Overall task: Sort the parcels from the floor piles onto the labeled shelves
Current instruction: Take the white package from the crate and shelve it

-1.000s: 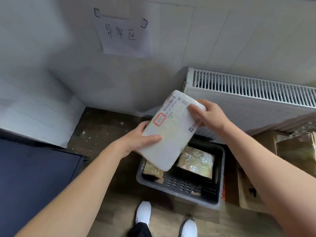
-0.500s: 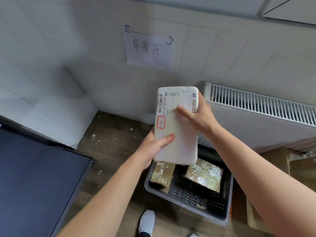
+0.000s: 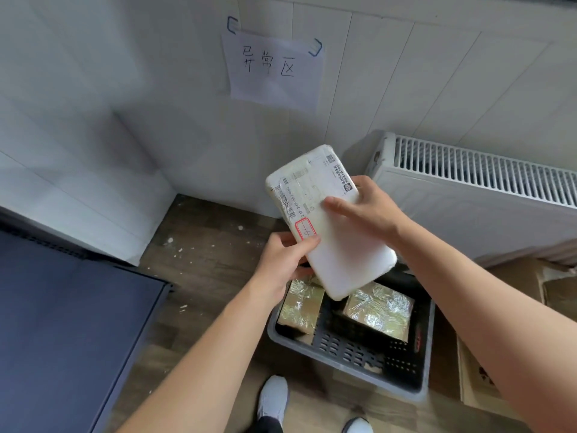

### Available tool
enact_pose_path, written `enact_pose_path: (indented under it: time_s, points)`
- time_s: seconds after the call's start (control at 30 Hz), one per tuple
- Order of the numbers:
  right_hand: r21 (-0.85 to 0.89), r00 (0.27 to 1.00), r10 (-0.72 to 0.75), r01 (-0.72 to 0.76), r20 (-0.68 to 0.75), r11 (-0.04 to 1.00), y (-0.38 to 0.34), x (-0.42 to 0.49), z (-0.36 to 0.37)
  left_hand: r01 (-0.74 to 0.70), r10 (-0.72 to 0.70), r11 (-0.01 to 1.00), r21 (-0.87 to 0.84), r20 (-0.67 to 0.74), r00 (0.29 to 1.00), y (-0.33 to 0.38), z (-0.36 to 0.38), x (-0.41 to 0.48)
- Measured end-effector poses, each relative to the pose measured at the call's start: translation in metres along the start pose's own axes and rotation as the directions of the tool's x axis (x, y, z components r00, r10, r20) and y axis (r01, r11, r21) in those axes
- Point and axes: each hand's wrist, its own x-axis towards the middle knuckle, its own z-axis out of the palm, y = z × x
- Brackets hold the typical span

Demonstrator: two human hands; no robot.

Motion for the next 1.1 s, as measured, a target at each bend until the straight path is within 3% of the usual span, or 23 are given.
enact_pose_path:
  time_s: [0.2, 0.27, 0.5, 0.73, 1.1]
  points:
    - [-0.154, 0.986, -0.059, 0.084, 0.156, 0.984, -0.01, 0.002, -0.006, 0.07, -0.058, 0.99, -0.119, 0.1, 0.993, -0.005, -0.015, -0.001]
    - [-0.183, 0.981, -0.086, 0.118, 0.173, 0.976, -0.014, 0.003, -0.006, 0.049, -0.038, 0.979, -0.198, 0.057, 0.998, -0.003, -0.019, -0.001]
    - [-0.232, 0.957, -0.167, 0.224, 0.239, 0.947, -0.026, 0.004, 0.004, -0.09, 0.087, 0.99, -0.107, -0.033, 0.996, 0.016, -0.035, -0.006]
    - [-0.314, 0.947, -0.187, 0.266, 0.261, 0.911, -0.044, 0.009, 0.018, -0.184, 0.165, 0.963, -0.197, -0.11, 0.98, 0.018, -0.048, -0.014]
    - [-0.338, 0.934, -0.191, 0.293, 0.303, 0.894, -0.057, 0.014, 0.035, -0.2, 0.161, 0.949, -0.243, -0.169, 0.972, 0.015, -0.063, -0.014]
